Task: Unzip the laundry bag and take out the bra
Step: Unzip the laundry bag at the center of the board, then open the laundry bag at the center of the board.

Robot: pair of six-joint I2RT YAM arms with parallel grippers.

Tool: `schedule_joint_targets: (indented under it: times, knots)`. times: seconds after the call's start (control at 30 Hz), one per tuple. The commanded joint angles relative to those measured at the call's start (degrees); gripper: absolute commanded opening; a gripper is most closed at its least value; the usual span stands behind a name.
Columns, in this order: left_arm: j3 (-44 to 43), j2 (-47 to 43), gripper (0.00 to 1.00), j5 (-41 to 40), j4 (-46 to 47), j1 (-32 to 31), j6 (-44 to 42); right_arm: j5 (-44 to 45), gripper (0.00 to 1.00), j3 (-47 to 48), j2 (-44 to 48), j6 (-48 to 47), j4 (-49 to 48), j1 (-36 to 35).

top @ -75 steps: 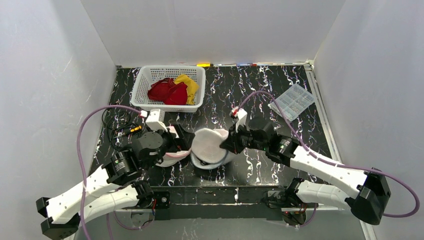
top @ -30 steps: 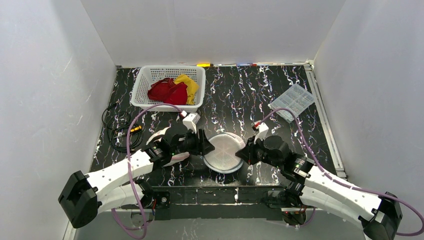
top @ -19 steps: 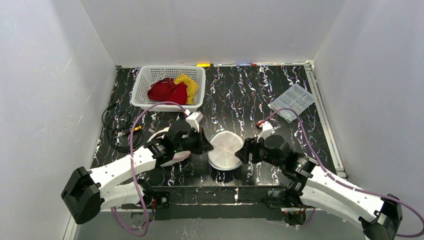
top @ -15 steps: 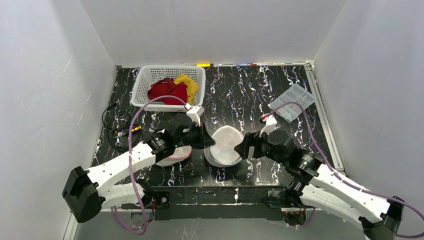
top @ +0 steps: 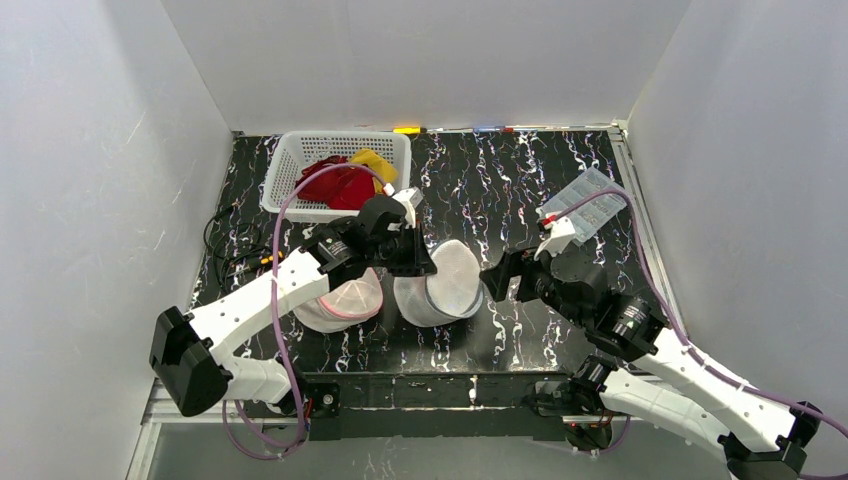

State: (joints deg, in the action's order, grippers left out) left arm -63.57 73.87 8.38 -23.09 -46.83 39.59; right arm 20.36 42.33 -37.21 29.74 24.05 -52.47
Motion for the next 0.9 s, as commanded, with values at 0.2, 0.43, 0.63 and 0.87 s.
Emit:
schedule_joint_targets:
  times: [0.2, 0.43, 0.63, 0.87]
  knots:
    - [0.89, -0.97, 0.00, 7.74, 10.53, 0.23, 5.75, -6.38, 0.89, -0.09, 0.96, -1.42, -7.59, 0.12]
    - [6.10, 2.90, 0.00, 1.77, 9.24, 0.59, 5.69, -3.26, 0.91, -2.06, 1.82, -0.51, -4.80, 0.15]
    - [10.03, 5.12, 0.00, 3.25, 11.59, 1.13, 5.69, -5.50, 0.90, -5.65, 1.64, 0.45, -5.94, 0.14]
    - [9.64, 2.29, 0.20, 3.01, 9.67, 1.13, 5.05, -8.61, 0.86, -2.95, -4.88, -0.79, -7.01, 0.17]
